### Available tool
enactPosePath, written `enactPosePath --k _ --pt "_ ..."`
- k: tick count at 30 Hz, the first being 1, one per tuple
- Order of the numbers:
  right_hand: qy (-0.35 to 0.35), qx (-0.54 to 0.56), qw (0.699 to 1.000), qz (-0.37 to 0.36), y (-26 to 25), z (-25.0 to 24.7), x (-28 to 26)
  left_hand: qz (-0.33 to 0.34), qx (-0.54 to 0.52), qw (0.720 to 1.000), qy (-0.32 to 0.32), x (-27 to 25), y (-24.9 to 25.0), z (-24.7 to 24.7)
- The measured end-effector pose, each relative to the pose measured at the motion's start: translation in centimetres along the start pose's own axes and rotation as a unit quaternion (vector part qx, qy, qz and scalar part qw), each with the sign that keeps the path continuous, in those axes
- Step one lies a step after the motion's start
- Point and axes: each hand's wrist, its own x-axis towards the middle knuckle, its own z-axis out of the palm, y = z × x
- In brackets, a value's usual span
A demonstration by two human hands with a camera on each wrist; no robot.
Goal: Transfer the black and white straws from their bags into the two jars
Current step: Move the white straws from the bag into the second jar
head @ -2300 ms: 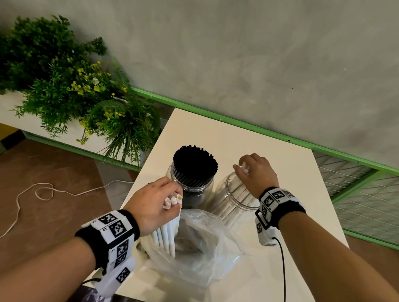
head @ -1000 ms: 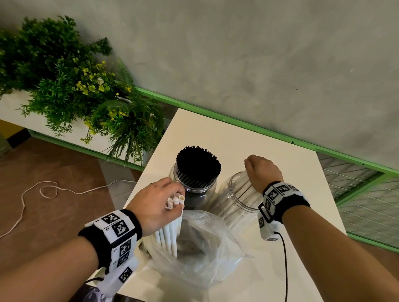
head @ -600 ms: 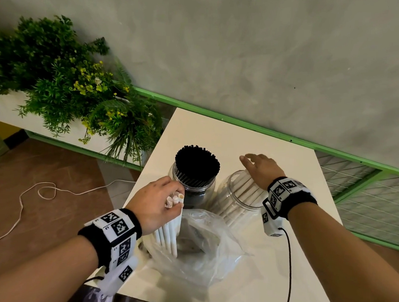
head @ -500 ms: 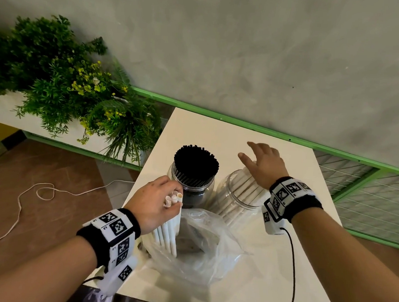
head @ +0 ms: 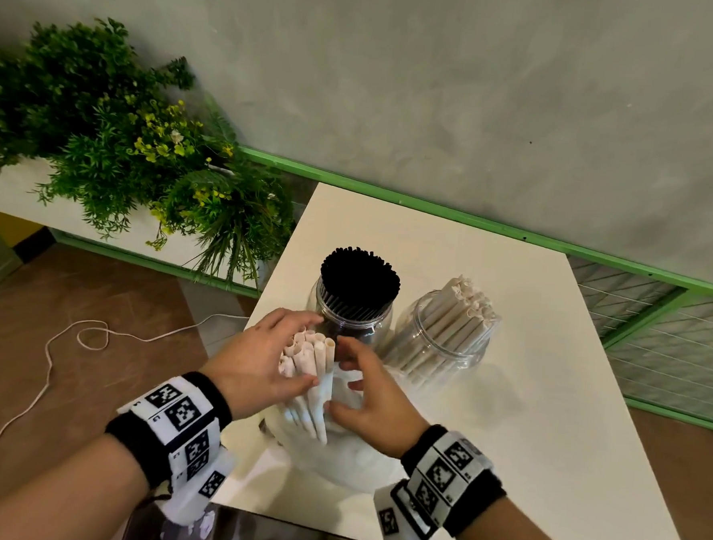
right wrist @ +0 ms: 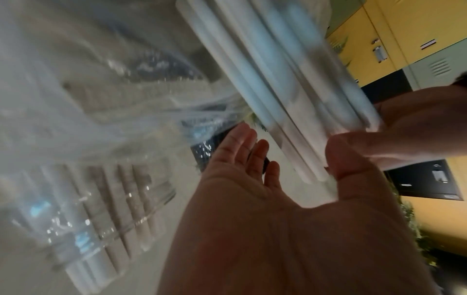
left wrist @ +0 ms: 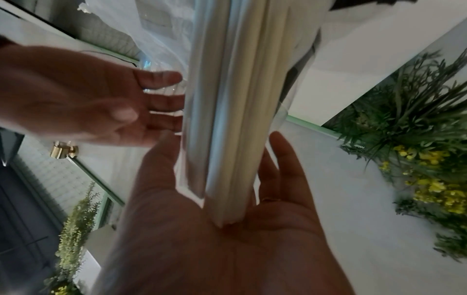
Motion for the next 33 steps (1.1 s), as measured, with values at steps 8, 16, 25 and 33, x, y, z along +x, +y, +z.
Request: enactPosePath --k 8,16,25,33 --pt "0.057 0.04 0.998 -0.007 -0.1 2.3 1.3 -0.016 -0.104 0.99 0.097 -0.6 -0.5 1.6" --pt "0.049 0.084 0.995 0.004 -0.6 1.8 1.6 -0.022 -0.124 0.987 0.102 -1.0 -0.1 1.6" --pt "0.171 0.071 0.982 -0.029 -1.6 2.6 1.0 0.017 -0.103 0.988 0.11 -0.8 0.0 1.9" --pt "0.261 0.0 0.962 -0.086 -1.5 2.7 0.0 0.036 -0.079 0.991 0.099 -0.4 -0.1 2.1"
